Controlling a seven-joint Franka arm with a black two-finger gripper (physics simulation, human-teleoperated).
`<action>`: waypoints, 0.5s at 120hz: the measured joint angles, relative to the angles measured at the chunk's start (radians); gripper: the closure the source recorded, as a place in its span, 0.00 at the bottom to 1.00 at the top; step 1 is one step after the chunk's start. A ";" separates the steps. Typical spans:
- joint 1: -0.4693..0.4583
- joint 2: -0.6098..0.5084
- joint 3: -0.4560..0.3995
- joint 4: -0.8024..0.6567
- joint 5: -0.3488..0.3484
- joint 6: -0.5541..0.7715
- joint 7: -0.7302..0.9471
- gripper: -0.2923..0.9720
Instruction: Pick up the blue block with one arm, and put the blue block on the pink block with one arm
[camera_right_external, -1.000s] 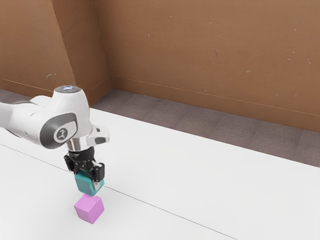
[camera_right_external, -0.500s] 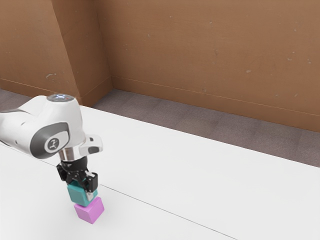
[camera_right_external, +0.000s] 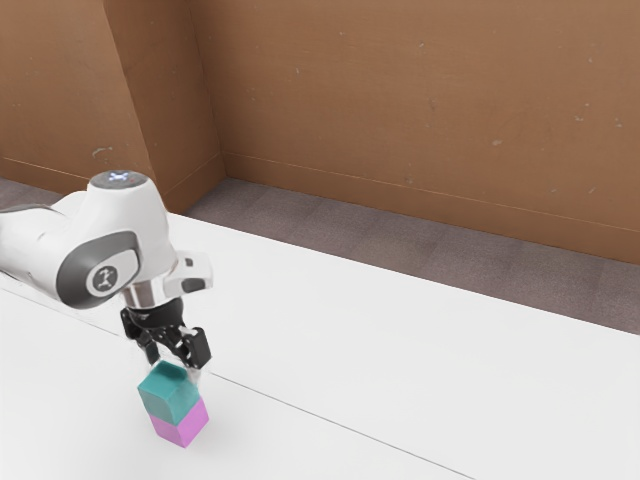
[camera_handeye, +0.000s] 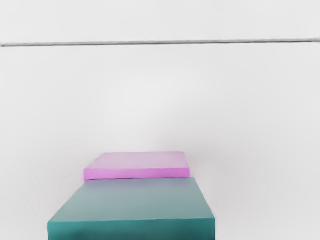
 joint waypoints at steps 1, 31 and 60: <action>0.000 -0.005 0.000 0.003 0.000 0.000 0.000 0.27; 0.000 0.048 -0.010 0.541 0.017 -0.188 0.010 0.24; -0.006 0.222 -0.063 0.941 0.042 -0.411 0.016 0.24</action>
